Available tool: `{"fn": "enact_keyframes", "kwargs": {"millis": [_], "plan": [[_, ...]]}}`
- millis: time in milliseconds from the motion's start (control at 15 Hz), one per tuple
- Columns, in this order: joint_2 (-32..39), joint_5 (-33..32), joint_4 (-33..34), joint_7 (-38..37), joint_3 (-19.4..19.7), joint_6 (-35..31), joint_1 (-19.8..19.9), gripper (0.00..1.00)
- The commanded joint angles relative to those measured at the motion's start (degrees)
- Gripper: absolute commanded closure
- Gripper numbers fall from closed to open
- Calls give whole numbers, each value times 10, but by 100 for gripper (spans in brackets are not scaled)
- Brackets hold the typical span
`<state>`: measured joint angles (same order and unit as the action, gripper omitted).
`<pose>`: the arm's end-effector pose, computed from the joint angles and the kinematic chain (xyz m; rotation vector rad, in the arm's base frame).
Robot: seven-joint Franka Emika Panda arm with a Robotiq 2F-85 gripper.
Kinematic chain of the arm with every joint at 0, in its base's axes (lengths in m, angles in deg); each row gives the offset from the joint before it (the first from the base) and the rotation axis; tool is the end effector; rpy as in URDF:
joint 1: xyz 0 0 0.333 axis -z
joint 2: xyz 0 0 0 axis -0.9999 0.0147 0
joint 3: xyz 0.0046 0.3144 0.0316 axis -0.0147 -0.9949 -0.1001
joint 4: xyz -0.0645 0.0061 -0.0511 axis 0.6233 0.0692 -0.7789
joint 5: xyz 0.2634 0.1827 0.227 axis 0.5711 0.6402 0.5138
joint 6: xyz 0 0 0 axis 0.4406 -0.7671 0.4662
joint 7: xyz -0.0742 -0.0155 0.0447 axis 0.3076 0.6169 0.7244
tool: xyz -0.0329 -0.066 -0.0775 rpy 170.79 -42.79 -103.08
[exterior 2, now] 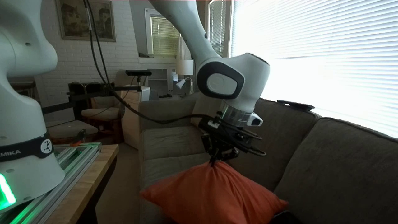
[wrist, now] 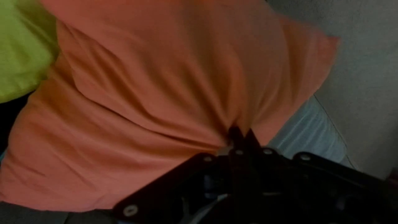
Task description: Move the pillows on the sofa
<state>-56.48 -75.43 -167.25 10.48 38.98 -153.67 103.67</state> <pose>0.5471 -0.0136 0.1670 -2.5299 -1.3203 0.1738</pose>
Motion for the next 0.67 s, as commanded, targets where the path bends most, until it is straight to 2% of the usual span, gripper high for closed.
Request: {"fn": "enact_keyframes", "kwargs": {"millis": [0, 400, 600], "plan": [[-100, 88, -61, 71, 5, -4, 36, 99], [-167, 174, -69, 137, 71, 17, 40, 99], [-182, 179, -67, 122, 109, 14, 32, 99]]}}
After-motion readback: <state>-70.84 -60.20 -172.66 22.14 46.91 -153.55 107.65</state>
